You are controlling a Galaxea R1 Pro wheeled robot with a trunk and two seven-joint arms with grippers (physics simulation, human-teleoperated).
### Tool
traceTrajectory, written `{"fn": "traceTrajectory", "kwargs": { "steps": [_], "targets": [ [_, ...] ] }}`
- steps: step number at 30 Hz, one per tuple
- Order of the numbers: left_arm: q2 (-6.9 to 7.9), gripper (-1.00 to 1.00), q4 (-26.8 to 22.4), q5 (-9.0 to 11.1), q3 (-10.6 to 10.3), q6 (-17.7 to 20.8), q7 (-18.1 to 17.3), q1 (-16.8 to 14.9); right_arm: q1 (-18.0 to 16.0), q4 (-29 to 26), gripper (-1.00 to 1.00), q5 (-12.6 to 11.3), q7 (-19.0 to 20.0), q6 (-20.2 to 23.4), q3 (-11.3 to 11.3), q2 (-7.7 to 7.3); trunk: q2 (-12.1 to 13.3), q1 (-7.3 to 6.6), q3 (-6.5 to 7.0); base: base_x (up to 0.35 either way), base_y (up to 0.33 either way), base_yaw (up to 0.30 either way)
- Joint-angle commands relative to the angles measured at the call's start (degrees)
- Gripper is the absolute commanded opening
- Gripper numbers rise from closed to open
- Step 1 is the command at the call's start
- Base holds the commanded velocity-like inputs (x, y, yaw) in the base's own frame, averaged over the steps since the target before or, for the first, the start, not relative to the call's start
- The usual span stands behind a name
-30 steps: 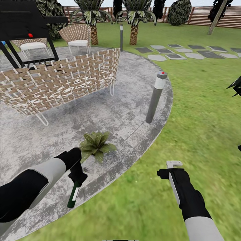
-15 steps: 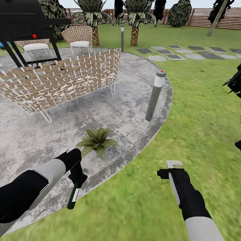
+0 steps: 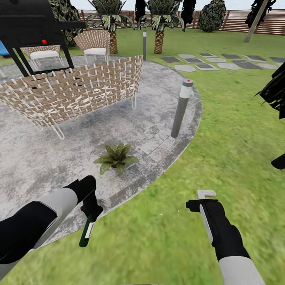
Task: Pick up the pesticide atomizer in the garden and spray insectifuge to fully cover both potted plants in the garden.
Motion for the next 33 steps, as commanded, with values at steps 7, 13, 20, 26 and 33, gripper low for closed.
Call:
{"fn": "traceTrajectory", "kwargs": {
  "steps": [7, 13, 20, 26, 33],
  "targets": [
    [0.14, -1.0, -19.0, -0.6, 0.3, 0.1, 11.1, 0.3, 0.0, 0.0, 1.0, 0.7, 0.1, -0.1, -0.3, -0.19, 0.0, -0.01, -0.04, -0.008, 0.0, 0.0],
    [0.17, -1.0, -32.5, -0.5, 0.8, 0.4, 13.3, 2.0, 0.0, -2.0, 1.0, 0.7, 0.1, -0.1, -0.8, -8.13, 0.0, -0.01, -0.04, 0.0, 0.0, 0.0],
    [0.66, -1.0, -33.0, 2.1, 20.8, -6.9, 3.2, 2.6, 0.0, -2.2, 1.0, -1.9, 4.8, 0.0, -0.8, -19.55, 0.0, -0.01, -0.04, 0.0, 0.0, 0.0],
    [3.92, -1.0, -32.8, 2.3, 25.9, -29.7, -22.7, 3.2, -0.2, -2.3, 1.0, -5.8, 25.7, 0.0, -0.8, -27.73, 0.0, -0.01, -0.04, 0.0, 0.0, 0.0],
    [4.49, -1.0, -32.4, 2.2, 25.7, -43.3, -31.2, 3.3, -0.8, -10.6, 1.0, -6.0, 50.4, 0.1, -0.9, -28.26, 0.0, -0.01, -0.04, 0.0, 0.0, 0.0]
  ]
}}
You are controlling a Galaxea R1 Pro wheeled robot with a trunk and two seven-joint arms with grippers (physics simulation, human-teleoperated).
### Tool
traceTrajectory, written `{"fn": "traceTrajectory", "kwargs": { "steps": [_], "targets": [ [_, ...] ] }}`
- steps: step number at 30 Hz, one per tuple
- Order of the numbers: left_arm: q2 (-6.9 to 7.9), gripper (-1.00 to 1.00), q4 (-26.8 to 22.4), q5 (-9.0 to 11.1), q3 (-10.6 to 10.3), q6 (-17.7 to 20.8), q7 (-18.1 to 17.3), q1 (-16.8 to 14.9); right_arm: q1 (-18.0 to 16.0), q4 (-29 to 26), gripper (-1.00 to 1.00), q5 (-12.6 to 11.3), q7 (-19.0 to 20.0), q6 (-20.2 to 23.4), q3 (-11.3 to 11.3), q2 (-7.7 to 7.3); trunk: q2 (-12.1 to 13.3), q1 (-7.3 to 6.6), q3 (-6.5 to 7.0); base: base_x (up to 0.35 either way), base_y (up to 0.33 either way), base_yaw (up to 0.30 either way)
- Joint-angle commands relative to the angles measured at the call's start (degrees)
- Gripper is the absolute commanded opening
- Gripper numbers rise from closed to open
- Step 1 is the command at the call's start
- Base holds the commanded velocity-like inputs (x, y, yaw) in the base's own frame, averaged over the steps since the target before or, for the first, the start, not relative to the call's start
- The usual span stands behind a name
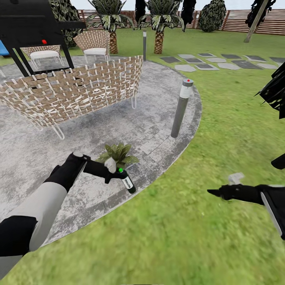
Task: Pick up the pesticide atomizer in the garden and spray insectifuge to fully cover both potted plants in the garden.
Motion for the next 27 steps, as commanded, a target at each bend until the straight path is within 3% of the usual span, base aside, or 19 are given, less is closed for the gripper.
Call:
{"fn": "traceTrajectory", "kwargs": {
  "steps": [1, 3, 6, 9, 12, 13, 15, 18, 20, 21, 22, 24, 27],
  "targets": [
    [0.03, -1.0, -0.1, -0.1, -0.2, -0.4, -0.3, 0.0, 0.0, -0.7, 1.0, 0.4, 3.8, 0.3, -0.1, 0.0, 0.0, -0.01, -0.04, 0.0, 0.0, 0.0],
    [-0.07, -1.0, 0.0, -0.2, -0.4, -2.1, -0.4, 0.0, -0.4, -1.6, 1.0, 0.3, 9.8, 0.4, -0.2, -0.01, 0.0, -0.01, -0.04, 0.0, 0.0, 0.0],
    [-0.34, -1.0, 0.3, -0.4, -0.4, -4.3, -0.3, 0.0, -2.5, -1.7, 1.0, -2.0, 11.5, 0.4, -0.2, 0.21, 0.0, -0.01, -0.04, 0.0, 0.0, 0.0],
    [-0.44, -1.0, 3.5, -0.7, -0.5, -8.1, -0.1, 0.0, -7.5, -1.8, 1.0, -10.2, 11.8, 0.5, -0.2, 0.32, 0.0, -0.01, -0.04, 0.0, 0.0, 0.0],
    [-0.58, -1.0, 4.8, -0.8, -2.3, -9.9, 0.0, 0.1, -8.6, -1.8, 1.0, -12.6, 11.7, 0.6, -0.2, 0.33, 0.0, -0.01, -0.04, 0.0, 0.0, 0.0],
    [-0.73, -1.0, 5.0, -0.8, -4.3, -10.4, 0.0, 0.1, -9.5, -1.8, 1.0, -13.0, 11.6, 0.6, -0.1, 0.35, 0.0, -0.01, -0.04, 0.0, 0.0, 0.0],
    [-1.13, -1.0, 5.2, -0.8, -6.8, -10.6, 0.2, 0.6, -11.8, -1.7, 1.0, -13.2, 11.5, 0.6, -0.1, 0.5, 0.0, -0.01, -0.04, 0.0, 0.0, 0.0],
    [-1.88, -1.0, 5.2, -0.8, -8.5, -10.8, 0.2, 2.7, -14.6, -1.5, 1.0, -12.9, 11.3, 0.6, 0.2, 1.54, 0.0, -0.01, -0.04, 0.0, 0.0, 0.0],
    [-2.0, -1.0, 5.2, -0.9, -8.7, -11.0, 0.3, 3.4, -15.1, -1.4, 1.0, -12.6, 10.8, 0.6, 0.3, 4.41, 0.0, -0.01, -0.04, 0.0, 0.0, 0.0],
    [-2.05, -1.0, 5.2, -0.9, -8.8, -11.5, 0.3, 3.8, -15.3, -1.4, 1.0, -11.4, 9.3, 0.5, 0.3, 6.94, 0.0, -0.01, -0.04, 0.0, 0.0, 0.0],
    [-2.06, -1.0, 5.2, -0.9, -8.9, -11.7, 0.3, 4.1, -15.3, -1.4, 1.0, -10.4, 8.5, 0.5, 0.3, 8.19, 0.0, -0.01, -0.04, 0.0, 0.0, 0.0],
    [-2.02, -1.0, 5.2, -0.9, -9.0, -11.9, 0.3, 4.5, -15.4, -1.4, 1.0, -8.2, 7.6, 0.5, 0.4, 9.77, 0.0, -0.01, -0.04, 0.0, 0.0, 0.0],
    [-1.93, -1.0, 5.2, -1.1, -9.1, -12.1, 0.3, 4.7, -15.4, -1.5, 1.0, -7.4, 7.6, 0.5, 0.5, 10.34, 0.0, -0.01, -0.04, 0.0, 0.0, 0.0]
  ]
}}
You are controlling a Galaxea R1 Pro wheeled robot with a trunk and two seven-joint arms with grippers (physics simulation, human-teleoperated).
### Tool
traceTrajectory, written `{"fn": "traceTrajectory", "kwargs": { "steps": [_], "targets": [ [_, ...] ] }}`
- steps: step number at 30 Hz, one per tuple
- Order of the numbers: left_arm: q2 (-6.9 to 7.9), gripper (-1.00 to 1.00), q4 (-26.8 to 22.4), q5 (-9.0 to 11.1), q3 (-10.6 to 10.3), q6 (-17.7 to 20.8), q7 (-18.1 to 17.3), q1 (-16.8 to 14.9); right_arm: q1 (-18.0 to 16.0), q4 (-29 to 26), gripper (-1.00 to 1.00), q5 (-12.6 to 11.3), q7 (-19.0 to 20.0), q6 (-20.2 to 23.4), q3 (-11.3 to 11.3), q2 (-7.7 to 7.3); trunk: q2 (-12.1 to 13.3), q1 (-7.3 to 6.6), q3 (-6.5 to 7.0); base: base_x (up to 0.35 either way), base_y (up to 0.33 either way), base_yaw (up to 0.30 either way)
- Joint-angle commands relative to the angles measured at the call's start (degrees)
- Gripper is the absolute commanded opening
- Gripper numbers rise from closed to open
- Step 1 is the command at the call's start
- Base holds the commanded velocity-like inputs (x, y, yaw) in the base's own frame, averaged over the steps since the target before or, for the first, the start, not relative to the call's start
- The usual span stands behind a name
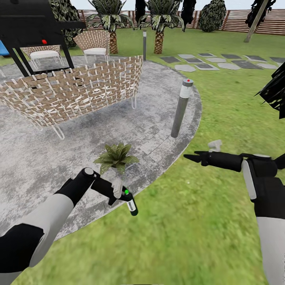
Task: Pick up the pesticide atomizer in the garden and spray insectifuge to fully cover both potted plants in the garden.
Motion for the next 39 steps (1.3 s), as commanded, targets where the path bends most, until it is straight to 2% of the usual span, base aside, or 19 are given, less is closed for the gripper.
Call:
{"fn": "traceTrajectory", "kwargs": {
  "steps": [1, 3, 4, 9, 10, 11, 13, 16, 18, 25, 27, 29, 36, 39],
  "targets": [
    [0.04, -1.0, -0.1, -0.1, -0.2, 0.2, -0.1, 0.0, 0.0, 0.0, 1.0, -0.4, 0.0, 0.5, 0.0, 0.03, 0.0, -0.01, -0.04, 0.0, 0.0, 0.0],
    [0.05, -1.0, -0.1, -0.2, -0.2, 0.1, -0.1, 0.0, 0.0, 0.0, 1.0, -0.5, 0.1, 0.4, 0.1, 0.07, 0.0, -0.01, -0.04, 0.0, 0.0, 0.0],
    [0.05, -1.0, -0.1, -0.2, -0.2, 0.0, -0.1, 0.0, 0.0, 0.0, -1.0, -0.5, 0.2, 0.4, 0.1, 0.08, 0.0, -0.01, -0.04, 0.0, 0.0, 0.0],
    [0.0, -1.0, -0.2, -0.2, -0.1, -0.2, 0.0, 0.0, 0.0, -0.2, -1.0, -0.5, 0.3, 0.4, 0.3, 0.16, 0.0, -0.01, -0.04, 0.0, 0.0, 0.0],
    [-0.07, -1.0, -0.2, -0.2, 0.0, 0.0, 1.4, 0.0, 0.0, -0.2, -1.0, -0.5, 0.5, 0.4, 2.3, 0.17, 0.0, -0.01, -0.04, 0.0, 0.0, 0.0],
    [-0.16, -1.0, -0.3, -0.1, 0.0, 0.1, 5.1, 0.0, 0.0, -0.2, -1.0, -0.6, 3.5, 0.4, 7.5, 0.03, 0.0, -0.01, -0.04, 0.0, 0.0, 0.0],
    [-0.76, -1.0, -0.2, -0.1, 0.0, 0.1, 7.1, 0.0, 0.1, -0.1, -1.0, -0.6, 8.7, 0.4, 9.9, -0.28, 0.0, -0.01, -0.04, 0.0, 0.0, 0.0],
    [-2.24, -1.0, -0.2, -0.2, 0.0, 0.1, 7.6, 0.0, 0.3, -0.1, -1.0, -0.6, 11.5, 0.2, 10.6, -0.38, 0.0, -0.01, -0.04, 0.0, 0.0, 0.0],
    [-2.7, -1.0, -0.2, -0.2, -0.1, 0.1, 7.7, 0.0, 0.3, 0.0, -1.0, -0.6, 12.0, 0.2, 10.8, -0.37, 0.0, -0.01, -0.04, 0.0, 0.0, 0.0],
    [-3.25, -1.0, -0.2, -0.2, -0.1, 0.0, 7.8, 0.0, 0.3, -0.1, -1.0, -0.5, 12.2, 0.1, 11.2, 0.0, 0.0, -0.01, -0.04, 0.0, 0.0, 0.0],
    [-4.71, -1.0, -0.2, -0.2, -0.1, 0.0, 7.8, 0.0, 0.3, -0.1, -1.0, -0.5, 12.2, 0.1, 11.3, 0.07, 0.0, -0.01, -0.04, 0.0, 0.0, 0.0],
    [-5.54, -1.0, -0.2, -0.2, -0.5, 0.1, 7.9, 0.0, 0.3, -0.1, -1.0, -0.5, 12.2, 0.1, 11.3, 0.09, 0.0, -0.01, -0.04, 0.0, 0.0, 0.0],
    [-6.08, -1.0, -0.6, -0.1, -1.9, 0.2, 8.0, 0.0, 0.3, -0.1, -1.0, -0.5, 12.2, 0.1, 11.4, 0.09, 0.0, -0.01, -0.04, 0.0, 0.0, 0.0],
    [-6.95, -1.0, -0.7, -0.2, -2.0, 0.7, 8.0, 0.0, 0.3, -0.1, -1.0, -0.5, 12.2, 0.1, 11.4, 0.1, 0.0, -0.01, -0.04, 0.0, 0.0, 0.0]
  ]
}}
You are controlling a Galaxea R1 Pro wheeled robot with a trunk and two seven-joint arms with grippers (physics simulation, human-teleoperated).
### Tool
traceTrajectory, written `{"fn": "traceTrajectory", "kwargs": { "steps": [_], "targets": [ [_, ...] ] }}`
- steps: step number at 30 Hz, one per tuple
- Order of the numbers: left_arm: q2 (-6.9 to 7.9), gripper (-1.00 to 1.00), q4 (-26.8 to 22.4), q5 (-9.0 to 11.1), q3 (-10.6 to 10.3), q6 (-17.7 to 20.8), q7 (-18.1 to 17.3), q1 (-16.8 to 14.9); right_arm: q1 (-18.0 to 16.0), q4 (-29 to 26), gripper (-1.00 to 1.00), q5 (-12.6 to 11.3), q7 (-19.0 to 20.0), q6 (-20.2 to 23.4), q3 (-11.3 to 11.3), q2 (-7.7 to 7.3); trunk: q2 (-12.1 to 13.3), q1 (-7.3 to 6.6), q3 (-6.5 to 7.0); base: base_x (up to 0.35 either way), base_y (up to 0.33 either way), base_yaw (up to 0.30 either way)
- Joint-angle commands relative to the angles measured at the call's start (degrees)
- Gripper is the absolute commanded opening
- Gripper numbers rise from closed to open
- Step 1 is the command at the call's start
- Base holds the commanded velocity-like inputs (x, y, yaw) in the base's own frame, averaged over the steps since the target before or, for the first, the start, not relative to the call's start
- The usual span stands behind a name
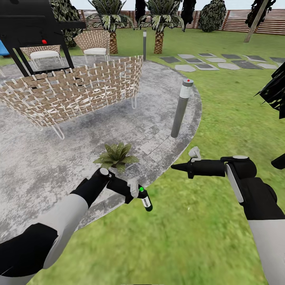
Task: Pick up the pesticide atomizer in the garden and spray insectifuge to fully cover both potted plants in the garden.
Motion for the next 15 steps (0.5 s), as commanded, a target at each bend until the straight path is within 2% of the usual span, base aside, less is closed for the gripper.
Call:
{"fn": "traceTrajectory", "kwargs": {
  "steps": [1, 4, 9, 15],
  "targets": [
    [-0.21, -1.0, -0.1, -0.3, 0.0, 0.3, -0.2, -0.1, 0.0, 0.0, -1.0, -0.4, -0.2, 0.5, 0.1, -0.04, 0.0, -0.01, -0.04, 0.0, 0.0, 0.0],
    [-0.43, -1.0, -0.1, -0.2, 0.0, 0.4, -0.2, -0.2, 0.0, 0.1, -1.0, -0.4, -0.2, 0.5, 0.1, 0.0, 0.0, -0.01, -0.04, 0.0, 0.0, 0.0],
    [-2.33, -1.0, -0.2, -0.3, -0.1, 0.5, -0.2, -0.7, 0.0, 0.1, -1.0, -0.4, -0.2, 0.5, 0.3, 0.02, 0.0, -0.01, -0.04, 0.0, 0.0, 0.0],
    [-2.51, -1.0, -0.2, -0.3, -0.1, 0.5, -0.1, -2.2, 0.0, 0.2, -1.0, -0.5, -0.2, 0.5, 0.3, 0.02, 0.0, -0.01, -0.04, 0.0, 0.0, 0.0]
  ]
}}
